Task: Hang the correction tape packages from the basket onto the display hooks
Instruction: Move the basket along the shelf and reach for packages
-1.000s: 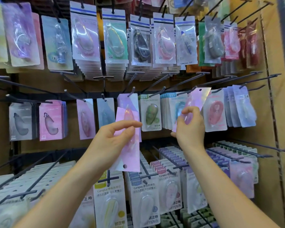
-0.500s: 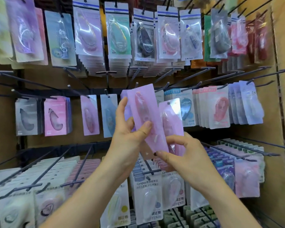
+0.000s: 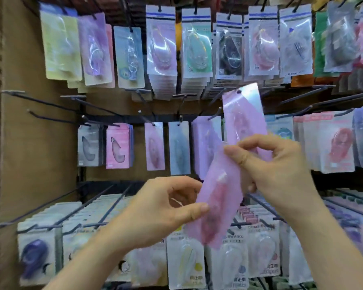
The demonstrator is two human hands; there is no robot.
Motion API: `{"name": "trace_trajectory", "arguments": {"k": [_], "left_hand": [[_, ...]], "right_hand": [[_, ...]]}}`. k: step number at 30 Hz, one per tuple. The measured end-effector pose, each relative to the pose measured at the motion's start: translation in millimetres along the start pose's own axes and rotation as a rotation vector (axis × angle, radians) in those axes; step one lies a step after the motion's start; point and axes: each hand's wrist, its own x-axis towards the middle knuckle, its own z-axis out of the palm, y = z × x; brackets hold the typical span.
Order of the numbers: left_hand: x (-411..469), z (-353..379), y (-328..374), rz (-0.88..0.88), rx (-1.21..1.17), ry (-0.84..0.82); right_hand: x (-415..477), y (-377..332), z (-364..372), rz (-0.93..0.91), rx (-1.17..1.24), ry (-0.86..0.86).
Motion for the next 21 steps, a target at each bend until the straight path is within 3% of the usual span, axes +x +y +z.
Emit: {"name": "trace_trajectory", "arguments": {"k": [3,8,11,14,16,18,21], "left_hand": [[3.8,-3.9,6.8,0.001,-0.111,0.118],[-2.0,-6.1,12.3,-0.097,-0.175,0.134],[-12.1,-24.2,16.0,-0.033,-0.161,0.32],[-10.1,-46.2,21.5,-0.008,-0.351,0.497],[-3.4,-53.3,22.1,-0.02,-0.438,0.529],[3.0,-58.2,19.8,-0.042,-0.445,0.528],[11.5,-68.3,14.6,-0.131,-0.414,0.525]], "right_hand": [[-3.9,-2.2,23.9,-0.074,-0.046,0.093],[-19.6,8.9,42.6,-0.017,0.011,0.119],[-31.9,14.7,47.4,0.068,0.048,0.094],[-47.0,12.0,61.8,0.126,0.012,-0.025],[-53.5,8.8,77.3,0.183,0.027,-0.202],[-55.3,6.5,92.9,0.276,0.13,-0.346],[-51.5,1.8,105.7,0.421,0.348,-0.404]]}}
